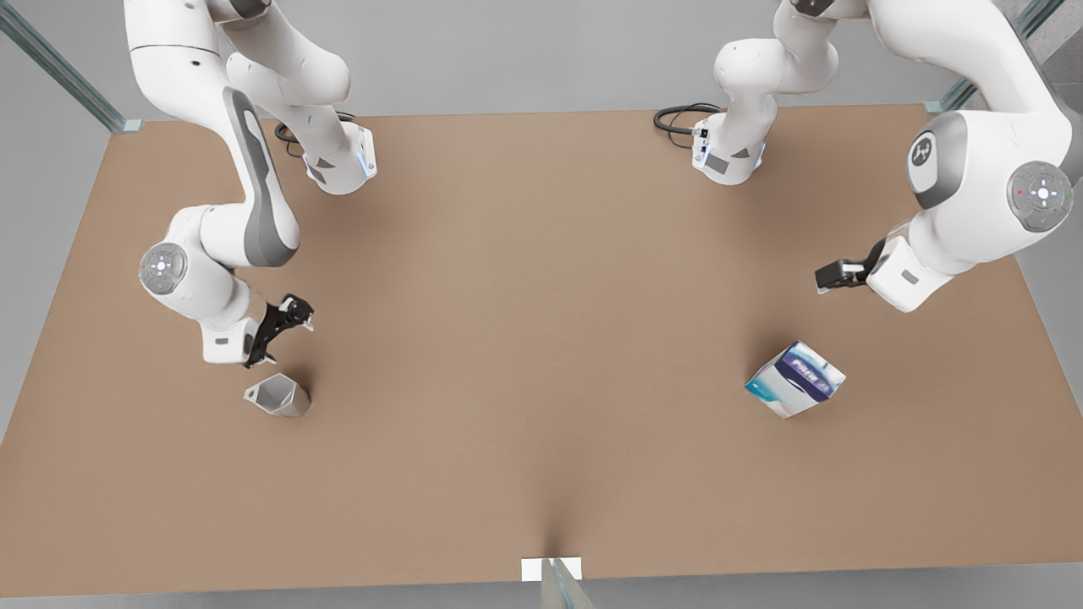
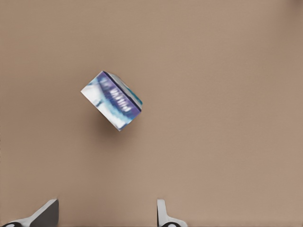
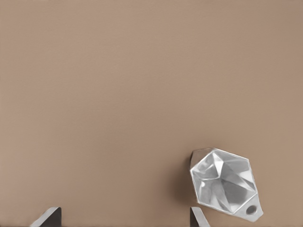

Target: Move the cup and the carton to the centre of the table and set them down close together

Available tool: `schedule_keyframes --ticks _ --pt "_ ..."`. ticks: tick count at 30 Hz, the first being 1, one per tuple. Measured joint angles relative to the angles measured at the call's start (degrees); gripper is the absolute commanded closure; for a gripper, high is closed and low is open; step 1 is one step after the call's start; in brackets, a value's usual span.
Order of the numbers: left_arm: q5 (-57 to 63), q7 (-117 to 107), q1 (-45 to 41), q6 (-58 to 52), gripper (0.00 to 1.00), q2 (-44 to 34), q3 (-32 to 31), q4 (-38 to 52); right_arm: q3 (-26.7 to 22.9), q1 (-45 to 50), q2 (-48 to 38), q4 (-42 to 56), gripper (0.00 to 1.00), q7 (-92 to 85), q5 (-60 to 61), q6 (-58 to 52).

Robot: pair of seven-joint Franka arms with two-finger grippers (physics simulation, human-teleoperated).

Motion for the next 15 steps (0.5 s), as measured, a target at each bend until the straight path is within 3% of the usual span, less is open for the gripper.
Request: schedule_keyframes --ticks 5,15 --pt "-0.15 0.0 -0.06 -0.13 0.0 0.42 0.0 0.0 -1.11 -0.4 0.54 -6.28 0.0 -2.59 -0.19 10.54" --pt "-0.35 -0.09 -0.05 -0.18 0.0 0.29 -0.09 0.0 -4.98 2.01 6.99 -2.4 0.0 -1.85 0.27 11.55"
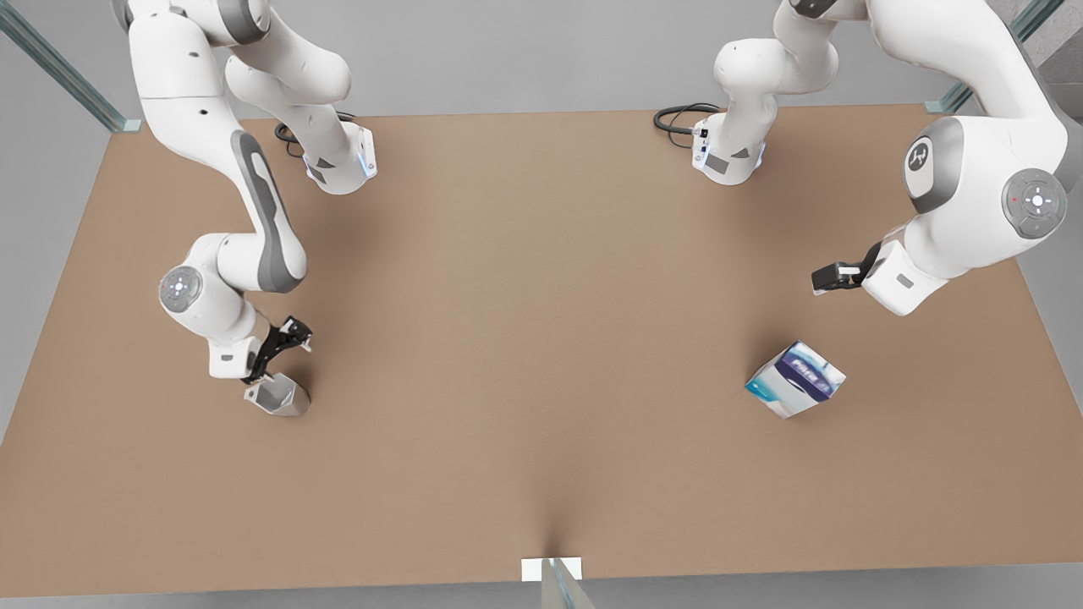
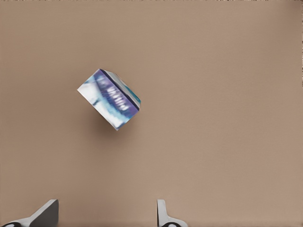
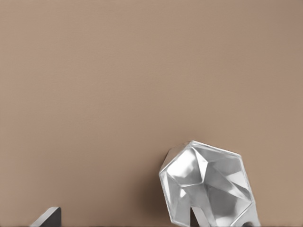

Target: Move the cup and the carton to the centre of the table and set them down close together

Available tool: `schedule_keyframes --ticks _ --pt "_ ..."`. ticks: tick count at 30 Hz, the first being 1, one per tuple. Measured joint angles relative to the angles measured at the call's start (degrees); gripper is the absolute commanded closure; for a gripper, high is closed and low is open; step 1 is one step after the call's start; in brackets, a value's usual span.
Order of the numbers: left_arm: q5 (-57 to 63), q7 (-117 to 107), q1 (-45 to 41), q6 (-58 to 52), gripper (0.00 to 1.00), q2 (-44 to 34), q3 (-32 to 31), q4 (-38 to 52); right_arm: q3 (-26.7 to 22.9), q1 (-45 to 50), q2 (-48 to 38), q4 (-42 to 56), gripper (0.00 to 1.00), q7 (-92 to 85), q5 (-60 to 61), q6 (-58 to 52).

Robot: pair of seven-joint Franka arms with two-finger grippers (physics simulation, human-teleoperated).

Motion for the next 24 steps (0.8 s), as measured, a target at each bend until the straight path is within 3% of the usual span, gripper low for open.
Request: schedule_keyframes --ticks 8,11,18,20,24 --pt "-0.04 0.09 0.02 0.09 0.0 0.09 0.01 0.0 -1.24 1.29 4.69 2.15 0.0 0.01 -0.14 -0.18" --pt "-0.07 0.07 0.0 0.09 0.0 0.09 0.0 0.02 -4.3 3.72 7.11 5.01 0.0 0.0 -0.44 -0.26" --pt "-0.11 0.08 0.0 0.17 0.0 0.17 0.0 0.09 -4.48 5.03 10.06 5.6 0.0 -1.0 -2.34 -0.26" --pt "-0.11 0.09 0.0 0.18 0.0 0.26 0.0 0.09 -6.77 6.47 12.04 7.49 0.0 -3.9 -2.45 -0.26" --pt "-0.12 0.09 0.0 0.18 0.0 0.26 0.0 0.09 -6.86 7.06 12.86 7.16 0.0 -9.98 -2.5 -0.5"
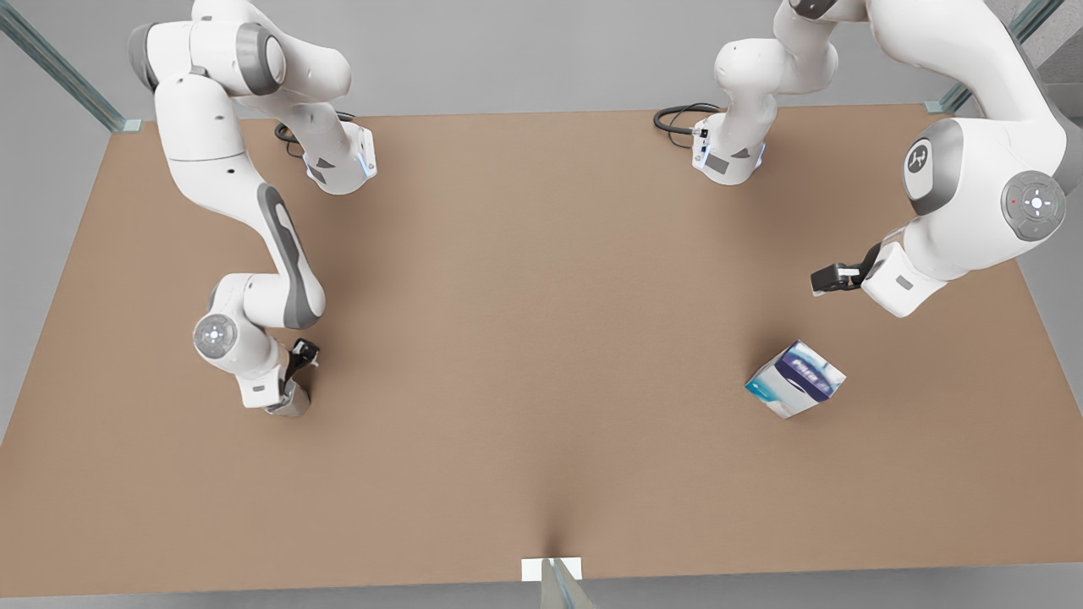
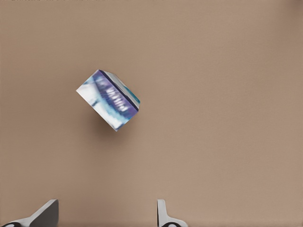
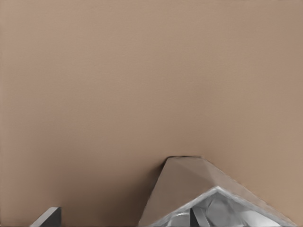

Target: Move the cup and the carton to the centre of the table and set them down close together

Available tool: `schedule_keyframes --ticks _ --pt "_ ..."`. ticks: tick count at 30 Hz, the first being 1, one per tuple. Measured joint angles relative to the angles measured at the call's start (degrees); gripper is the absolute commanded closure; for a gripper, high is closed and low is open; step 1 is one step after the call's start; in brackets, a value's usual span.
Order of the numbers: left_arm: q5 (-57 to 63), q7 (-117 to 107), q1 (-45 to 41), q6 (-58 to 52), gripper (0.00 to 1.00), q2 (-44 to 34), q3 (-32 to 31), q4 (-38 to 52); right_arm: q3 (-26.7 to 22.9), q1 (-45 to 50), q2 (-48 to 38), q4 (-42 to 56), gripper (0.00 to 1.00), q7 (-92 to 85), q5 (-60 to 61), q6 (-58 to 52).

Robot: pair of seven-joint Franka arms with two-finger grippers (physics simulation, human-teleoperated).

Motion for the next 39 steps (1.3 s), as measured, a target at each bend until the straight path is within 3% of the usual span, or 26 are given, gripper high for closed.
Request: schedule_keyframes --ticks 1,2,3,11,13,16,24,30,32,35,37,39 --pt "0.0 0.0 0.0 0.0 0.0 0.0 0.0 0.0 0.0 0.07 0.04 -0.03 0.0 -0.62 -0.02 -0.15" --pt "0.0 0.0 0.0 0.0 0.0 0.0 0.0 0.0 0.0 -0.01 0.13 -0.03 0.51 -1.1 0.03 -0.2" --pt "0.0 0.0 0.0 0.0 0.0 0.0 0.0 0.0 0.0 0.03 0.13 -0.03 0.79 -2.1 0.04 -0.25" --pt "0.02 -2.21 -0.01 1.66 0.0 0.03 0.0 -1.16 -0.97 0.08 0.33 0.24 0.79 -2.33 0.25 -0.73" --pt "0.04 -23.74 0.0 9.72 0.0 -0.44 0.0 -4.46 -0.97 0.08 0.31 0.24 0.79 -2.33 0.31 -0.73" --pt "-0.06 -35.58 -0.03 17.08 0.0 -0.19 0.08 -6.91 -0.97 0.08 0.39 0.51 0.79 -2.27 0.42 -0.65" --pt "0.04 -34.99 -0.01 19.6 0.0 0.22 0.18 -8.5 -0.39 0.31 -2.33 1.41 0.79 2.05 0.64 -4.34" --pt "0.31 -36.37 -0.02 29.15 0.0 1.84 2.19 -14.16 2.37 10.69 1.28 18.93 0.79 34.68 0.5 -16.26" --pt "0.38 -35.95 0.09 30.31 0.0 2.42 2.2 -15.78 1.86 20.08 9.01 33.07 0.79 52.79 0.76 -23.17" --pt "0.43 -36.21 0.08 30.37 0.0 3.9 2.2 -16.35 -1.49 29.72 27.65 61.7 0.79 72.27 1.81 -28.64" --pt "0.43 -36.21 0.09 30.85 0.0 4.85 2.2 -16.48 -1.44 31.69 35.19 70.74 0.79 77.58 1.93 -25.79" --pt "0.42 -36.46 0.14 31.01 0.0 6.4 2.2 -16.52 -1.2 33.93 39.12 72.95 0.79 79.59 3.57 -18.43"
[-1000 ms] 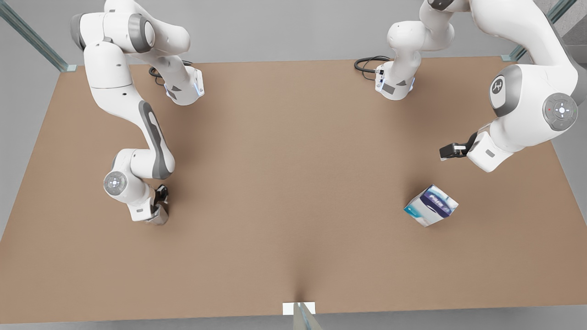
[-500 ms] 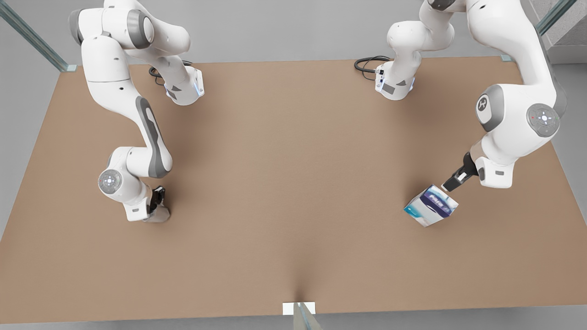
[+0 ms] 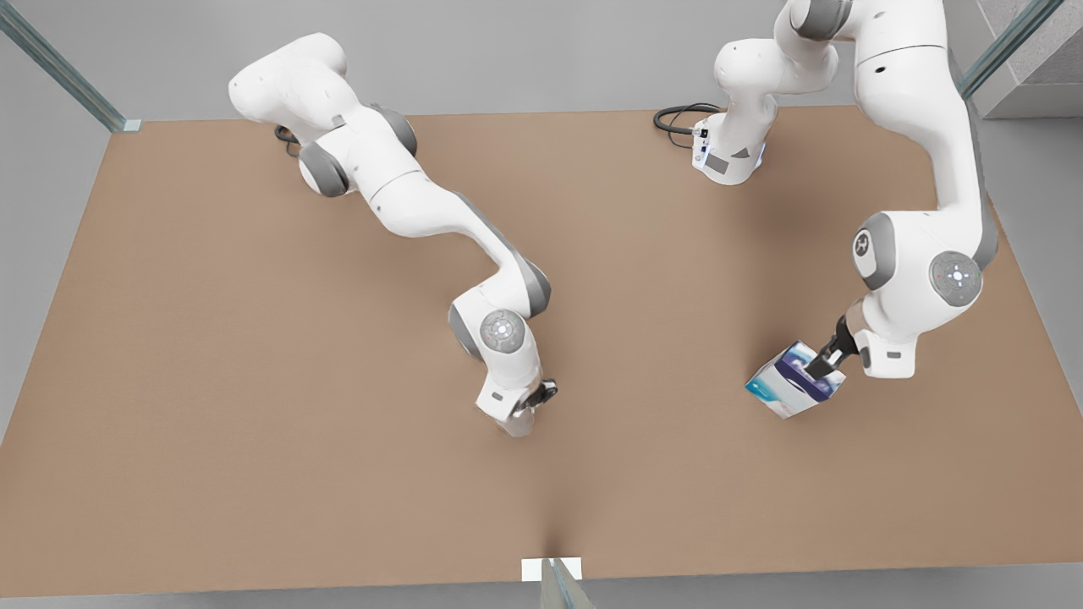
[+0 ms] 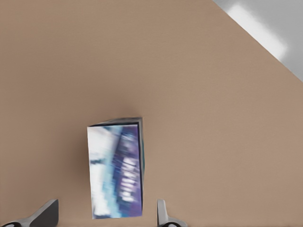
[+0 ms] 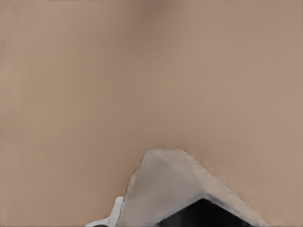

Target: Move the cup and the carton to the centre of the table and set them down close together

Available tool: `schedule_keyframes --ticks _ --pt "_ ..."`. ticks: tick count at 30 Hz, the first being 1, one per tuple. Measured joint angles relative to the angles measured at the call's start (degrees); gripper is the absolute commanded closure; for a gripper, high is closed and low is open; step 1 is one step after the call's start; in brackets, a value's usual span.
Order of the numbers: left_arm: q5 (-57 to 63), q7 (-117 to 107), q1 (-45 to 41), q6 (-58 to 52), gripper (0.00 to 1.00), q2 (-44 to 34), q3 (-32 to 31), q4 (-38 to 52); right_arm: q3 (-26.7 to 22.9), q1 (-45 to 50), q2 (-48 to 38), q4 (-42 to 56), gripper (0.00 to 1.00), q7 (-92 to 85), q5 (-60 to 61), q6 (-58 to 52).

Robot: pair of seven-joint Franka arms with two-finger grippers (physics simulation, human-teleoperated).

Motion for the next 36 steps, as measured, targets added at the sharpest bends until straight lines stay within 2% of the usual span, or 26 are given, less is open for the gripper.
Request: schedule_keyframes --ticks 5,10,11,12,16,17,18,20,23,26,28,36 --pt "-0.03 -0.19 0.29 1.51 0.0 3.63 0.0 0.09 3.0 1.63 3.19 1.45 0.79 -0.78 2.95 7.47" --pt "-0.02 -0.18 0.74 2.3 0.0 5.85 0.26 0.09 3.17 3.77 3.29 1.46 0.79 -0.91 2.95 7.69" --pt "-0.02 -0.19 0.86 2.27 0.0 6.08 0.26 0.09 3.47 3.78 3.29 1.46 0.25 -0.89 2.92 7.75" --pt "-0.04 -0.16 1.2 2.22 0.0 6.41 0.27 0.09 3.57 3.78 3.29 1.46 0.0 -0.71 2.63 7.74" --pt "-0.17 0.15 1.19 2.22 0.01 7.26 0.22 0.05 4.01 3.83 3.9 1.47 0.0 -0.49 2.22 9.91" --pt "-0.22 0.41 1.18 2.14 0.39 7.33 0.2 0.09 3.97 4.17 3.95 1.47 0.0 -0.55 2.31 10.09" --pt "-0.26 0.38 1.17 2.03 0.53 7.4 0.18 0.09 3.99 4.21 4.07 1.46 0.0 -0.75 2.57 10.3" --pt "-0.34 0.05 1.17 1.91 0.59 7.32 0.18 0.04 4.02 4.48 4.33 1.47 0.0 -0.72 3.41 11.78" --pt "-0.15 -0.33 1.18 1.82 0.58 6.77 0.17 0.36 4.01 4.52 4.84 1.46 0.0 -0.71 3.74 14.02" --pt "-0.76 -0.28 1.18 -1.73 0.51 2.12 0.17 0.71 5.14 5.42 4.78 1.46 0.0 -0.17 3.76 17.25" --pt "-1.17 -0.42 1.18 -7.99 0.51 1.16 0.17 3.15 5.25 6.47 4.86 1.46 0.0 -0.06 3.76 17.61" --pt "-1.51 -1.48 0.99 -7.99 0.51 1.16 0.17 3.27 5.9 7.29 5.73 3.55 0.0 0.0 4.47 18.14"
